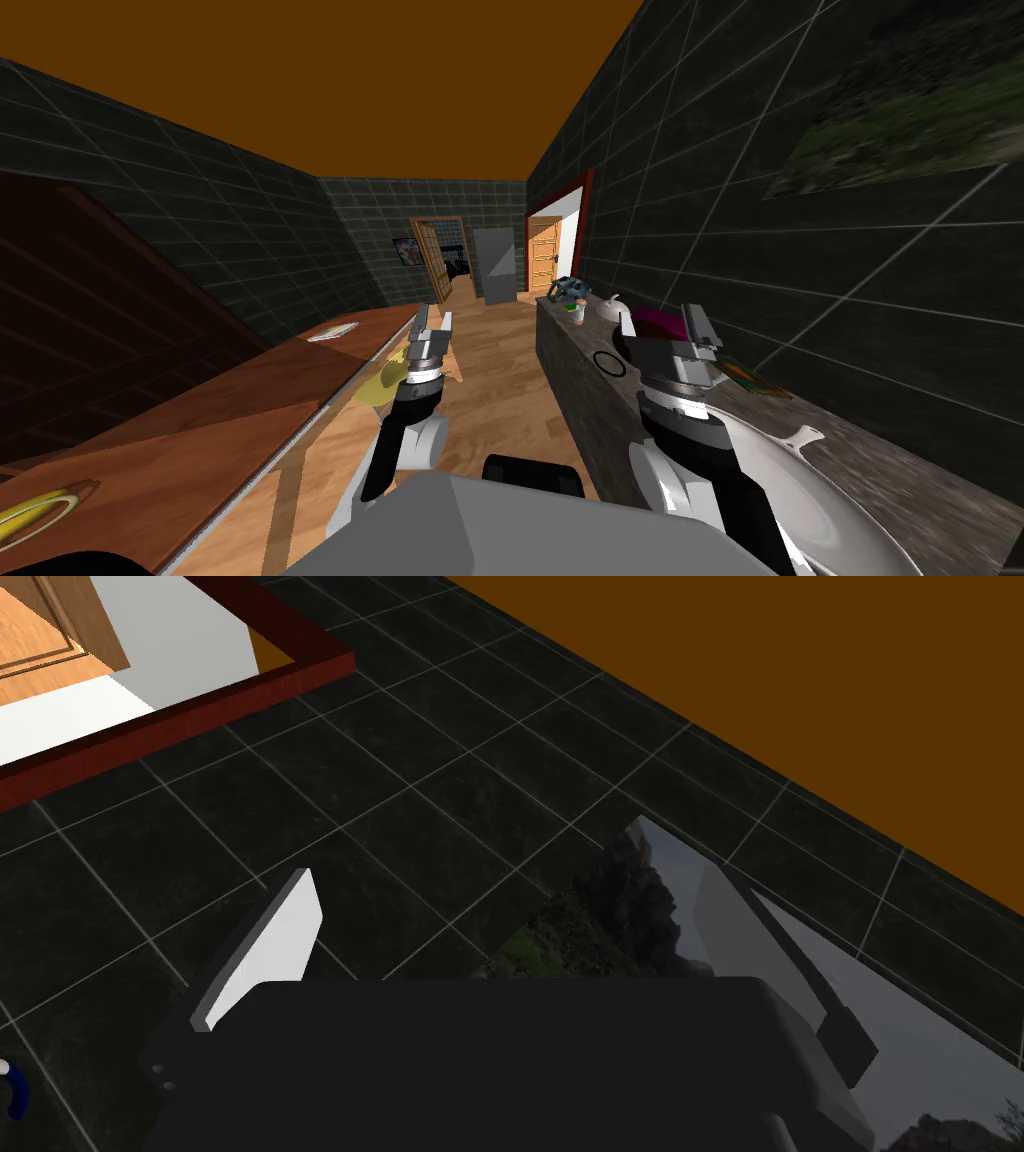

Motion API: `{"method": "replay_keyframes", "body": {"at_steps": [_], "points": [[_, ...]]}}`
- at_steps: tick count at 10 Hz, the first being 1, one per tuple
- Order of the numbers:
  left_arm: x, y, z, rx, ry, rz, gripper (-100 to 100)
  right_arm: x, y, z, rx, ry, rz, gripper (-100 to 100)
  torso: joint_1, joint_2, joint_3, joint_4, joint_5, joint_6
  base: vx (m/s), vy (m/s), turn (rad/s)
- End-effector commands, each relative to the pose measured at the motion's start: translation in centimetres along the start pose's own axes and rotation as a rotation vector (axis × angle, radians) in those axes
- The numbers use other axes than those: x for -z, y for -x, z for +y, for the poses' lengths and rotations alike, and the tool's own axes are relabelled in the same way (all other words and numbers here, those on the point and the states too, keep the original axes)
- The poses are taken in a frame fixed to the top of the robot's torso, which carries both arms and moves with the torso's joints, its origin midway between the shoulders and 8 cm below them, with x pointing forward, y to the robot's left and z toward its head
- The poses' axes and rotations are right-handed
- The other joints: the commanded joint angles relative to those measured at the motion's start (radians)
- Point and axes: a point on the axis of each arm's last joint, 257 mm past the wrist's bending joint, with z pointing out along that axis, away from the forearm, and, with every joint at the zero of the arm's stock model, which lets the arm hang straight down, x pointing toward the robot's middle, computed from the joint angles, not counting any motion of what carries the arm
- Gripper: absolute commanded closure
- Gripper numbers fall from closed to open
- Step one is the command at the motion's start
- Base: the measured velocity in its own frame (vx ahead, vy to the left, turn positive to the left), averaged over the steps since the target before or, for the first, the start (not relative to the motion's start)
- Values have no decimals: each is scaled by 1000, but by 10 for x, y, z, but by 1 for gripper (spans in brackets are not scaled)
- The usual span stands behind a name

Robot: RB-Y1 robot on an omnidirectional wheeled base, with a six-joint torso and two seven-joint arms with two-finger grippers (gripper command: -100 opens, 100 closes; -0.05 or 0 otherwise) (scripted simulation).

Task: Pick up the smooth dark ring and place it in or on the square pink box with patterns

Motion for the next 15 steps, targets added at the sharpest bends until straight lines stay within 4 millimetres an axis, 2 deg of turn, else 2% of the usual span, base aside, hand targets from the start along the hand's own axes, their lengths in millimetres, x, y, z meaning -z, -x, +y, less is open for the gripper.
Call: {"method": "replay_keyframes", "body": {"at_steps": [1,4,7,12,13,15], "points": [[0,0,0,0,0,0,0,4,-1,-6,33,-25,32,-100,0,0,0,0,0,0,11,4,53],[0,0,0,0,0,0,0,19,3,-27,145,-108,96,-100,0,-2,-1,0,0,0,37,11,78],[0,0,0,0,0,0,0,45,22,-53,308,-222,143,-100,0,-4,-2,-1,0,0,60,7,145],[0,0,0,0,0,0,0,110,81,-94,640,-461,202,-100,0,-6,-3,-1,0,0,90,3,194],[0,0,0,0,0,0,0,110,81,-94,648,-461,204,-100,0,-6,-4,-1,0,0,61,1,74],[0,0,0,0,0,0,0,144,111,-104,793,-571,234,-100,1,-4,-2,-1,0,0,64,-2,179]]}}
